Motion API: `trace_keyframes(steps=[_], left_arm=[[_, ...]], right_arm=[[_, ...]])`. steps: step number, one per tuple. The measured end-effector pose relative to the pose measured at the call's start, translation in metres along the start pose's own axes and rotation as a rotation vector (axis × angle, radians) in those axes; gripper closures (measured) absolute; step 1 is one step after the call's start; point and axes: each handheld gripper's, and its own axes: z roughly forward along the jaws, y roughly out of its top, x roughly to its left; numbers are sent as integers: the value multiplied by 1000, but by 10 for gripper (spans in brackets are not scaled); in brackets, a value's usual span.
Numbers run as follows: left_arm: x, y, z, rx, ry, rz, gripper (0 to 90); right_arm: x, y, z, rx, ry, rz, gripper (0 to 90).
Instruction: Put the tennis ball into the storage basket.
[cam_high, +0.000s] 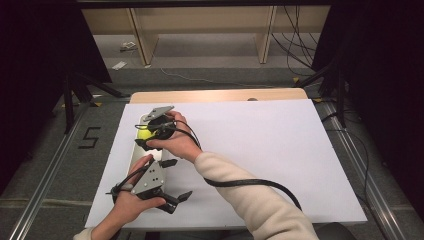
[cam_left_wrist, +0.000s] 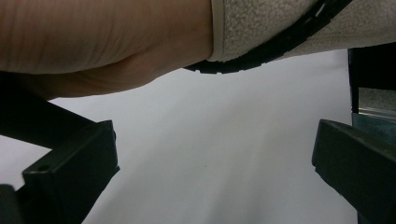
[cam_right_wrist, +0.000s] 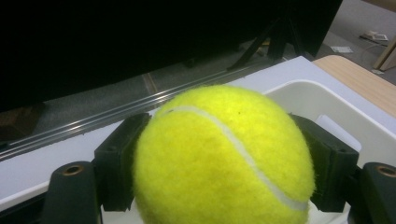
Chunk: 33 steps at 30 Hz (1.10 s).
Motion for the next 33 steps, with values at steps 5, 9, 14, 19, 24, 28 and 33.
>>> trace_keyframes(steps=[5,9,14,19,24,28,33], left_arm=[[0,0,0,5,-5,1,0],[0,-1,1,9,-6,1,0],[0,-1,1,9,-6,2,0],[0,-1,1,9,-7,0,0],[0,-1,0,10,-6,0,0],[0,-1,0,9,-5,-1,0],[0,-1,0,10,-5,-1,0]], right_arm=[[-1,-2,4,9,-2,-3,264],[-1,-3,7,12,-5,2,264],[-1,-4,8,20,-3,-1,263],[-1,-5,11,27,1,-2,263],[-1,-6,13,30,6,-5,263],[0,-7,15,37,6,-10,261],[-1,-8,16,37,-1,-4,258]])
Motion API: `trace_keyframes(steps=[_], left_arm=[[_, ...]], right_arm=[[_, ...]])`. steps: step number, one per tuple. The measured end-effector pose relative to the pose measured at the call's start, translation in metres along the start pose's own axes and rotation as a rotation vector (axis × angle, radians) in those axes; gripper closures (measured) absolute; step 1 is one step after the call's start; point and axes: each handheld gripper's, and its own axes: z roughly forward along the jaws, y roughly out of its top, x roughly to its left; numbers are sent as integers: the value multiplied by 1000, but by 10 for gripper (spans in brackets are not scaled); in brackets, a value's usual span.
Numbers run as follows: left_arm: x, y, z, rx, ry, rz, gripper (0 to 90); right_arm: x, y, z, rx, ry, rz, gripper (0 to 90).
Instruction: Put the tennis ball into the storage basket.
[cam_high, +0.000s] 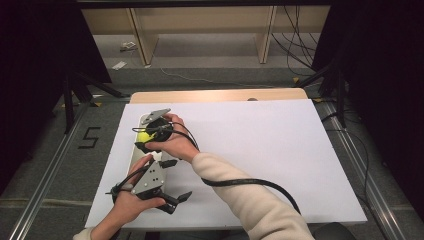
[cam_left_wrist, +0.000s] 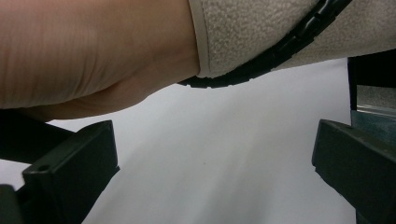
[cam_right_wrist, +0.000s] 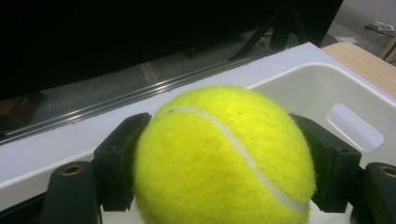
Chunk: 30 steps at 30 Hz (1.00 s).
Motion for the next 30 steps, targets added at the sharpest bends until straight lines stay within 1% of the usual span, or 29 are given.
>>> trace_keyframes(steps=[3,6,7,8,12,20,24,26,28,30], left_arm=[[0,0,0,0,-1,0,0],[0,0,0,0,-2,1,0],[0,0,0,0,-2,0,0],[0,0,0,0,-1,0,0],[0,0,0,1,-1,3,0],[0,0,1,4,0,3,0],[0,0,1,5,0,2,0],[0,0,1,6,-1,3,0],[0,0,1,5,0,3,0],[0,0,1,4,-1,1,0]], right_arm=[[-1,-1,0,0,-9,-3,252],[-1,0,0,-8,-4,13,205],[-1,1,-1,-11,-7,4,168],[-1,1,-1,-9,-10,-9,156],[-1,5,-6,-18,-15,-17,150],[-6,4,-16,-36,-34,-9,148],[-7,2,-24,-50,-43,-4,146],[-8,0,-27,-47,-44,-11,146],[-8,-1,-31,-51,-47,-7,146],[-9,-2,-36,-55,-58,-5,147]])
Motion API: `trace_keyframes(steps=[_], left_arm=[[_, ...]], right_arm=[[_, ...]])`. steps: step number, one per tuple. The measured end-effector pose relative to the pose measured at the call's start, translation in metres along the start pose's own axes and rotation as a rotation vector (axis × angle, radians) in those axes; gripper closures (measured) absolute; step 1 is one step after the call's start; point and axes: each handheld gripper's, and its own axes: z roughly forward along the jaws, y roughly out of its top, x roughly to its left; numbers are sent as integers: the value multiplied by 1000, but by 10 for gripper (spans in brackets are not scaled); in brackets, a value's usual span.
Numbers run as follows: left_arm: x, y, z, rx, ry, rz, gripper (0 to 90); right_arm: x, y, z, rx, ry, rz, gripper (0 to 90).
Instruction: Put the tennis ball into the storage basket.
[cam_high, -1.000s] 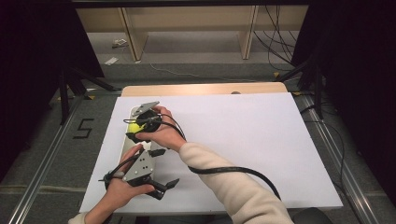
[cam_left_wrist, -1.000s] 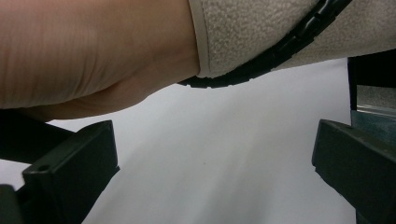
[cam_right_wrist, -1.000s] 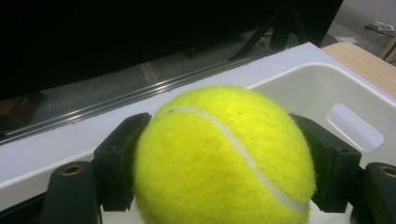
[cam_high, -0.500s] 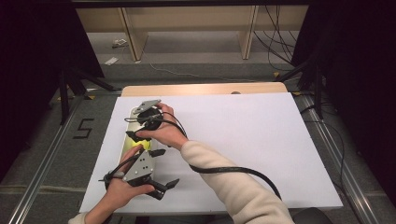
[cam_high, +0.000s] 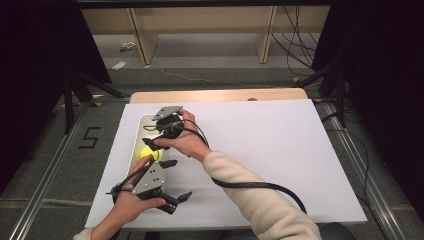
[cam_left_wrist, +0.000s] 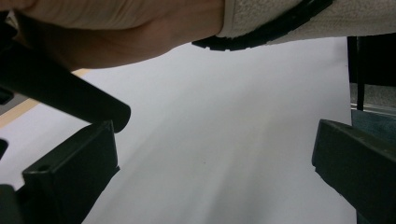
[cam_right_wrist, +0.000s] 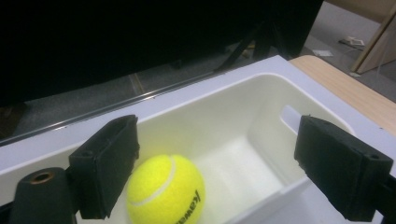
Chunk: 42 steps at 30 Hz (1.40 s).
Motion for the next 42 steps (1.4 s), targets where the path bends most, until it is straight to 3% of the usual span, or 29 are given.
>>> trace_keyframes(steps=[17,42], left_arm=[[1,-1,0,0,3,-3,0],[1,-1,0,0,5,-6,0]], right_arm=[[-13,-9,-36,-25,-47,11,150],[-28,-27,-69,-33,-87,36,153]])
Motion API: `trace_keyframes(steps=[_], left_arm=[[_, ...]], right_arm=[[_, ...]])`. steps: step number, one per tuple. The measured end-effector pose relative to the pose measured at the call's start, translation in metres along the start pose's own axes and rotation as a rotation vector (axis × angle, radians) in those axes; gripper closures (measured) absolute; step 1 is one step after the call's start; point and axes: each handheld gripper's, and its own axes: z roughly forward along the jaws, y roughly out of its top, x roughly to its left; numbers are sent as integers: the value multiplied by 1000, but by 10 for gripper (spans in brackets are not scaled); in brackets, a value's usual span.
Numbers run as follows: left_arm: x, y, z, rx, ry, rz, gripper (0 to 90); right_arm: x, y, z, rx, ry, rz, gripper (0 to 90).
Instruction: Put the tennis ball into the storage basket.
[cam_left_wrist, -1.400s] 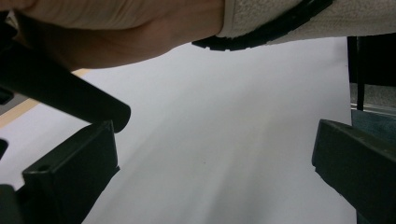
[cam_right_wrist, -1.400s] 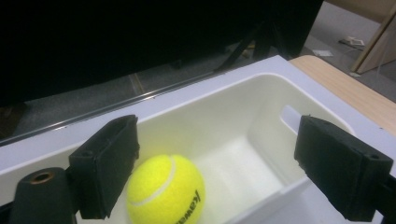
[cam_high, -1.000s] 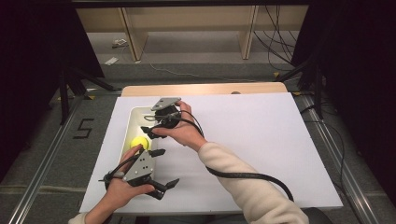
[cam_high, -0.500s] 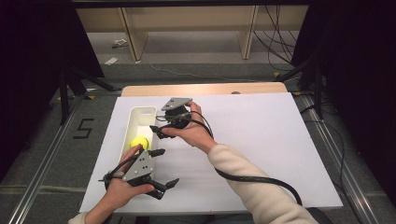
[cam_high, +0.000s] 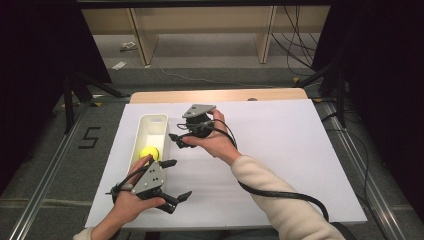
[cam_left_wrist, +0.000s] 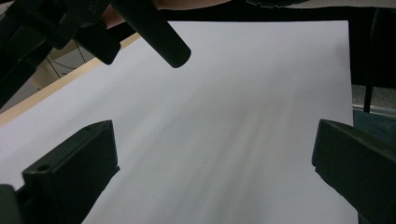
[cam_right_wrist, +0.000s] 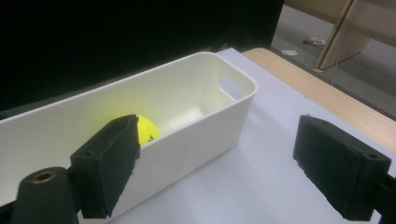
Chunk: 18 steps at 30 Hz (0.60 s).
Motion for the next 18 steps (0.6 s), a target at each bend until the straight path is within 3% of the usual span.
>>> trace_keyframes(steps=[18], left_arm=[[1,0,-1,-1,5,-4,0]], right_arm=[[-6,-13,-20,-19,-8,17,157]])
